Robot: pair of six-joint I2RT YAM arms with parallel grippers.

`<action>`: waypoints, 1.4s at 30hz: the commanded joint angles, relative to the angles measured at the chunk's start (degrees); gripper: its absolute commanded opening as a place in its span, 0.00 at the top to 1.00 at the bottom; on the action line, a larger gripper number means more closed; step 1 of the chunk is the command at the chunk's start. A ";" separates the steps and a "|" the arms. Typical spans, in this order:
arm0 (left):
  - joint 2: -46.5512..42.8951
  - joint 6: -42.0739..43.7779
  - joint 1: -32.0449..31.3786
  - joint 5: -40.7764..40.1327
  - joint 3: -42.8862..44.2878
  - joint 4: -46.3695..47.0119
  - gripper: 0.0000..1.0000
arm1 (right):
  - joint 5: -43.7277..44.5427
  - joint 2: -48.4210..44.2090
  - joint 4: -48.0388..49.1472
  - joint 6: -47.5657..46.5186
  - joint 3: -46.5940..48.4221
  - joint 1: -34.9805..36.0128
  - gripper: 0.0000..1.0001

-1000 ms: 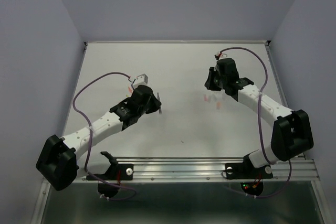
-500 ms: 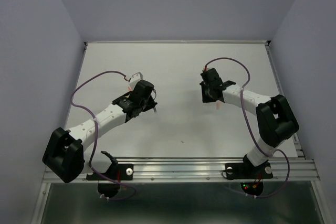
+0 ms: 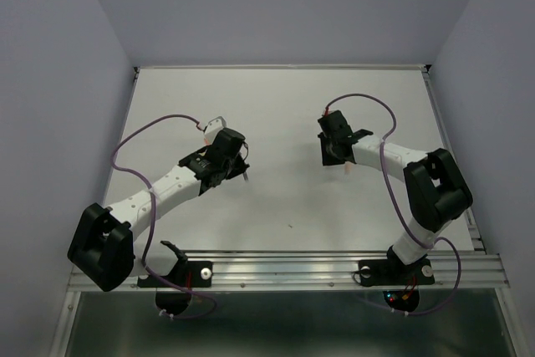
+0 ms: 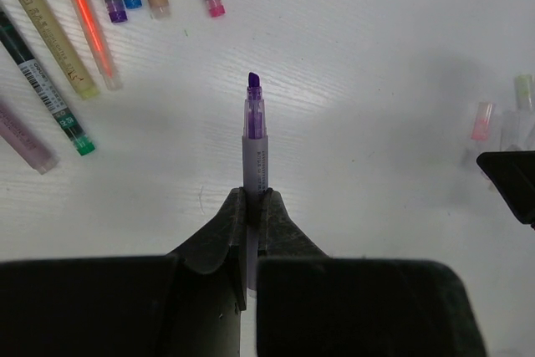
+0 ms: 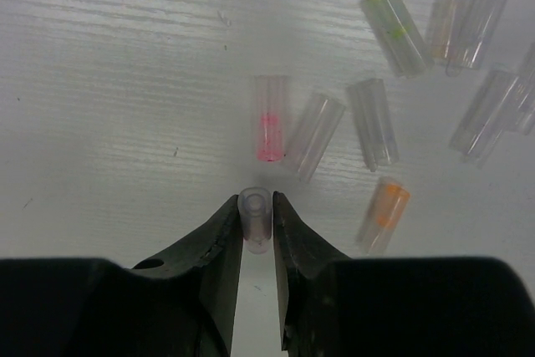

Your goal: Open the pen caps

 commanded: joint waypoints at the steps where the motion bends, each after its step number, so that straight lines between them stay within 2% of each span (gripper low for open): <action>1: 0.18 -0.30 0.43 -0.77 0.55 -0.75 1.00 | 1.14 0.50 0.38 0.55 -0.24 1.12 0.73; 3: 0.35 -0.12 0.52 -0.42 0.64 -0.93 1.00 | 0.87 0.68 0.38 0.81 -0.33 1.13 0.73; 6: 0.26 -0.21 0.43 -0.42 0.46 -1.19 1.00 | 0.87 0.50 0.21 0.90 -0.50 1.13 0.68; 7: 0.18 -0.21 0.43 -0.42 0.46 -1.28 1.00 | 0.78 0.42 0.29 0.90 -0.51 1.13 0.62; 15: -0.35 -1.09 0.69 -1.38 -0.15 -3.04 1.00 | 1.13 -1.07 0.29 1.34 -0.51 1.13 0.60; 20: 0.35 0.56 2.36 -1.74 -0.68 -1.91 1.00 | 3.59 -6.52 0.47 1.77 0.20 1.13 0.49; 21: 0.96 2.06 2.62 -1.48 -0.51 -1.29 1.00 | 4.20 -7.66 0.64 2.04 0.20 1.13 0.44; 22: 1.40 4.42 2.71 -0.86 -0.33 -0.24 1.00 | 4.73 -8.71 0.82 2.30 0.11 1.13 0.30; 24: 3.95 9.00 2.80 -1.20 0.90 0.91 1.00 | 5.87 -12.23 2.14 3.09 -0.41 1.13 0.15; 25: 4.91 9.10 2.89 -1.99 1.42 0.39 1.00 | 6.40 -13.46 2.49 3.62 -0.59 1.13 0.00; 28: 8.87 9.54 4.21 -2.53 4.06 -1.63 1.00 | 7.11 -17.15 3.98 4.94 -1.38 1.13 0.00; 34: 12.30 14.02 5.00 -1.21 5.03 0.56 1.00 | 7.46 -19.89 4.60 4.50 -2.35 1.13 0.00; 35: 12.74 16.29 5.17 -1.03 5.21 1.26 0.93 | 7.38 -19.89 4.60 4.41 -2.61 1.13 0.00; 37: 13.27 17.45 5.53 -1.03 5.56 1.53 0.87 | 7.20 -19.89 4.60 4.33 -2.79 1.13 0.00; 42: 15.90 22.89 5.88 1.51 6.17 3.02 0.86 | 7.55 -19.62 4.60 3.71 -2.88 1.13 0.00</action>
